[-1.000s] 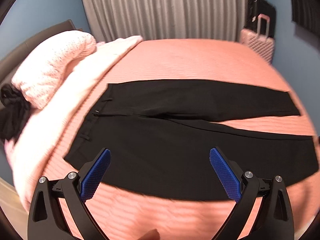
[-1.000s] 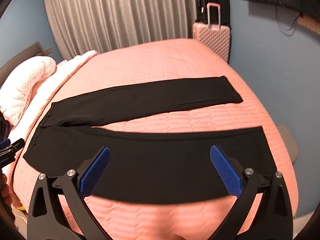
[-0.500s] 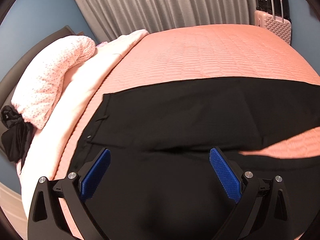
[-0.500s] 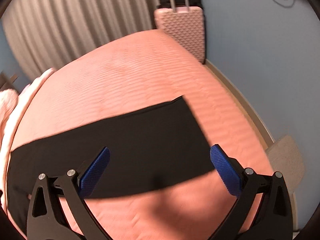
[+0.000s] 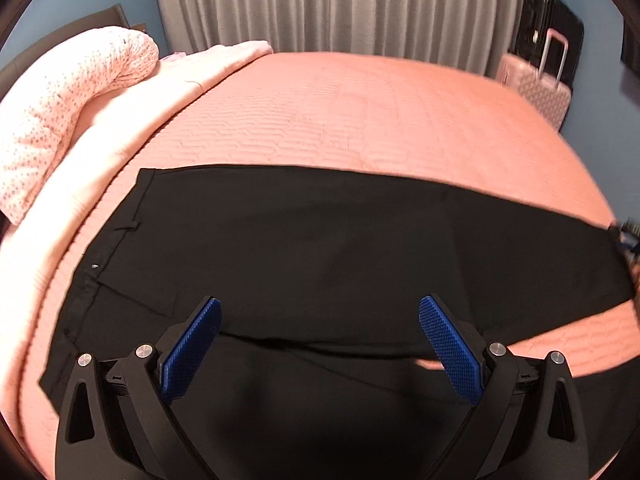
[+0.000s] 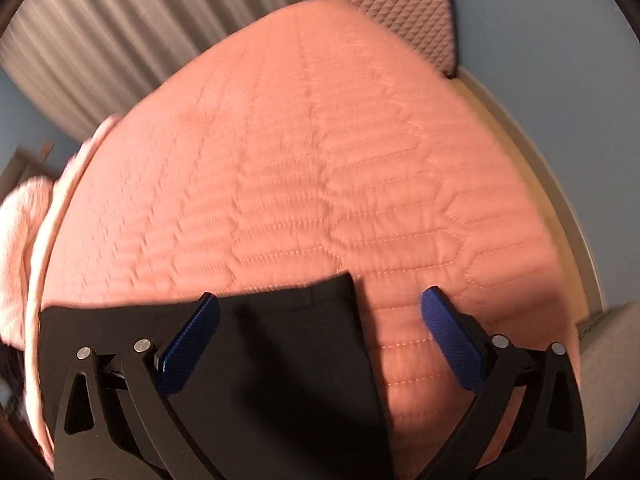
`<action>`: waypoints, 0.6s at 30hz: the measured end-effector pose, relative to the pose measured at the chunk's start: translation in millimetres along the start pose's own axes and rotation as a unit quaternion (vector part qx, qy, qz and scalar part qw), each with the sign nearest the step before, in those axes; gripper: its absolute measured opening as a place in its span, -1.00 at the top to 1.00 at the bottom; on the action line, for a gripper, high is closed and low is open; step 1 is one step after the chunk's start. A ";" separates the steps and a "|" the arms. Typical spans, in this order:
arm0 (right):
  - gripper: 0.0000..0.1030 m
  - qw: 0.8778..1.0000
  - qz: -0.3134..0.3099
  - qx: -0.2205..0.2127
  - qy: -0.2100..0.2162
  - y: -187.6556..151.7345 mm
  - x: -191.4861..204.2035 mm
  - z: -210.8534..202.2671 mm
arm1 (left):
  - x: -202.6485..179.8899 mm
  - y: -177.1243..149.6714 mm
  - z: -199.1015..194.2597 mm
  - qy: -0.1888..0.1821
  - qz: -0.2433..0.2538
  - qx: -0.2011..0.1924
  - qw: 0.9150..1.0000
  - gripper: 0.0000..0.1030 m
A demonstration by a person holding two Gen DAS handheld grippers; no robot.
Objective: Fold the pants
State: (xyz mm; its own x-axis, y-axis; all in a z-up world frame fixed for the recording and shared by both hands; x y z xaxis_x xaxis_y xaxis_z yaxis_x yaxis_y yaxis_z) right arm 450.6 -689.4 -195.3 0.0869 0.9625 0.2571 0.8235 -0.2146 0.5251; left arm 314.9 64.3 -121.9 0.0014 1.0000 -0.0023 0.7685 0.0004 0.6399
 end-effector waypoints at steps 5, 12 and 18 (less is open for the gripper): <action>-0.91 0.994 -0.102 -0.009 -0.035 -15.8 21.2 -1.1 | 9.6 2.9 -2.6 -0.046 -0.035 -0.048 0.997 -0.90; -0.20 0.994 -0.105 -0.014 -0.042 -16.8 26.8 -4.9 | 58.9 15.6 20.7 0.039 0.010 -0.006 0.999 -0.90; 0.74 0.993 -0.106 -0.009 -0.056 -12.0 32.8 -14.9 | 171.6 66.6 54.8 0.106 -0.022 0.010 0.994 -0.90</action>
State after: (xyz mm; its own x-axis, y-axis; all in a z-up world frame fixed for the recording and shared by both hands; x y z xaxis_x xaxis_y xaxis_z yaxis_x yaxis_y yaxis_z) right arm 435.2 -657.7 -181.1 -0.0243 0.9986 0.0473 0.8195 -0.0072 0.5730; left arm 401.3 235.8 -121.8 -0.1665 0.9770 0.1329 0.7773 0.0472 0.6274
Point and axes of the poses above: each gripper's, at about its wrist camera, not at the fingertips, and z roughly the way its jaws point, x to its left, y to its top, the point moved 4 cm from there along z, roughly the way its jaws point, and after that the axes turned 1 degree about z, right-handed, at the moved point
